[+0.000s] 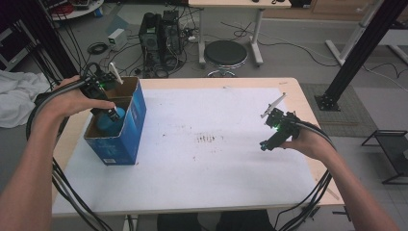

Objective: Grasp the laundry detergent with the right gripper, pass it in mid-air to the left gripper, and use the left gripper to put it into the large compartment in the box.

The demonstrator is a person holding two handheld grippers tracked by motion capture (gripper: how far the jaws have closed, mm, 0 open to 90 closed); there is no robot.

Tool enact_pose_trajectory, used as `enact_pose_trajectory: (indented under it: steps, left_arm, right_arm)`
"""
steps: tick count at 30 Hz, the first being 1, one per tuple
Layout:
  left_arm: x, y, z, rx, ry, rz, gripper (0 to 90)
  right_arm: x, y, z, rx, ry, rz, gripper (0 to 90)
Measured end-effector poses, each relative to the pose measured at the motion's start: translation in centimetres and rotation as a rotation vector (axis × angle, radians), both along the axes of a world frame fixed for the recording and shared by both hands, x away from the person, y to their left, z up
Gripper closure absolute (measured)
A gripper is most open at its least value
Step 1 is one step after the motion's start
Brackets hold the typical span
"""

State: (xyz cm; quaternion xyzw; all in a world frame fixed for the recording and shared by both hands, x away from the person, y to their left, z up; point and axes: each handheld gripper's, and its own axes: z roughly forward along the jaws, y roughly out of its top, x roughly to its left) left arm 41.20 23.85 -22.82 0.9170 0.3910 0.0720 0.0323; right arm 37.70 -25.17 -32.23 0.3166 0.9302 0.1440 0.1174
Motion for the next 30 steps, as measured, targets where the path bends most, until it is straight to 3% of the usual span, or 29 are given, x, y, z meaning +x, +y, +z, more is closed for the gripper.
enact_pose_trajectory:
  steps: [1, 2, 3, 8, 9, 10, 15, 17, 18, 23, 28, 30]
  left_arm:
    - [-0.1, -0.3, 0.2, -0.016, -0.013, 0.018, 29.8]
    - [0.0, -0.3, 0.6, 0.020, -0.001, -0.025, 29.7]
    - [-0.2, -0.5, 0.8, 0.000, -0.022, -0.005, 29.7]
    - [-0.4, -1.4, 2.4, 0.016, -0.029, -0.043, 29.8]
    - [-0.5, -1.7, 2.6, 0.002, -0.044, -0.037, 29.8]
    - [-0.4, -1.9, 3.1, 0.025, -0.035, -0.072, 29.7]
    - [-0.6, -4.7, 4.3, -0.004, -0.085, -0.120, 29.7]
    - [-0.6, -6.2, 4.6, -0.010, -0.088, -0.163, 29.8]
    - [-0.6, -6.9, 4.8, -0.008, -0.083, -0.186, 29.7]
    - [-0.8, -10.6, 4.6, -0.039, -0.108, -0.261, 29.7]
    - [-0.6, -13.8, 2.9, -0.050, -0.069, -0.331, 29.6]
    - [-0.4, -14.7, 2.2, -0.056, -0.047, -0.347, 22.9]
  right_arm:
    - [0.0, 0.0, 0.0, -0.002, 0.001, -0.001, 13.3]
    - [0.0, 0.0, 0.0, -0.006, 0.001, 0.001, 13.3]
    - [0.0, 0.0, 0.0, -0.009, 0.000, 0.002, 13.3]
    - [-0.1, 0.0, 0.1, -0.014, 0.004, -0.016, 13.3]
    - [-0.1, -0.1, 0.1, -0.011, -0.001, -0.011, 13.3]
    - [-0.1, -0.1, 0.1, -0.009, 0.000, -0.015, 13.3]
    - [-0.2, 0.1, 0.1, -0.015, 0.002, -0.031, 13.3]
    - [0.1, 0.0, 0.0, -0.013, -0.004, 0.005, 13.3]
    - [0.0, 0.1, 0.0, -0.008, -0.007, -0.004, 13.3]
    - [-0.1, 0.3, 0.1, -0.012, -0.010, -0.009, 13.3]
    - [-0.1, 0.4, 0.4, -0.014, -0.008, -0.012, 13.3]
    - [-0.2, 0.4, 0.5, -0.012, -0.003, -0.017, 13.3]
